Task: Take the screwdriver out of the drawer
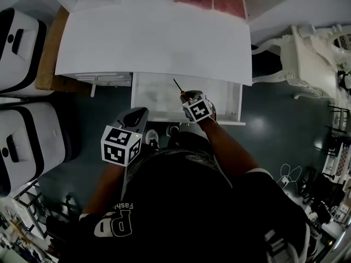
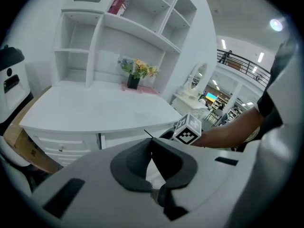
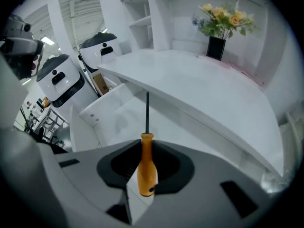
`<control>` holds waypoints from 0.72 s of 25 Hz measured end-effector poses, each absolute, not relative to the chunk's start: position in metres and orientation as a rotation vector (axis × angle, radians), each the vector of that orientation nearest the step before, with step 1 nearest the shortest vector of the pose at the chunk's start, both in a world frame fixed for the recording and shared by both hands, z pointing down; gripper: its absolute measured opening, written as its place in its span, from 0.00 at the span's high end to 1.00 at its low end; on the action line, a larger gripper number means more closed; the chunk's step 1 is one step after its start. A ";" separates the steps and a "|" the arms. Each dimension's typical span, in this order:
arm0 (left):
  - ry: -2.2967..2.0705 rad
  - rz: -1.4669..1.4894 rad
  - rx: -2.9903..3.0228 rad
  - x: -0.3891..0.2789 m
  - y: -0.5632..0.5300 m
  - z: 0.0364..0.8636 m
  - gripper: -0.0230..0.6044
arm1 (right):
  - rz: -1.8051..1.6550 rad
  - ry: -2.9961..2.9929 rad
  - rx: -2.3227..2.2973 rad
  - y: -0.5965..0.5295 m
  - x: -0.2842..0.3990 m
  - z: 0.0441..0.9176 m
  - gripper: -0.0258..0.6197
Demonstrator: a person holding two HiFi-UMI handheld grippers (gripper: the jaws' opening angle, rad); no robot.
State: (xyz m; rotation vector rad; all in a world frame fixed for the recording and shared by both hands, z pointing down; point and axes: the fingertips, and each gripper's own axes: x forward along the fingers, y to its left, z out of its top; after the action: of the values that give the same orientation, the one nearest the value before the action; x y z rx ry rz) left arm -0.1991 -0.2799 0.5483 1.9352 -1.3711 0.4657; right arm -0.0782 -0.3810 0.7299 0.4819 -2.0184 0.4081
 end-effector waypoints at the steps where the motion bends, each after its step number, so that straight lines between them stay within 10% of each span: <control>1: -1.369 0.466 1.943 -0.199 -0.280 0.547 0.94 | 0.412 -2.035 0.494 -0.381 -0.079 0.724 0.83; 18: -1.321 0.401 2.049 -0.175 -0.283 0.524 0.94 | 0.730 -2.397 0.688 -0.378 -0.087 0.610 0.83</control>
State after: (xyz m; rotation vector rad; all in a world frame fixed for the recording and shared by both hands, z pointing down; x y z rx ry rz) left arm -0.1752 -0.2829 0.5242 2.0493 -1.3207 0.4012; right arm -0.0866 -0.3778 0.6100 0.6884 -2.3970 0.7304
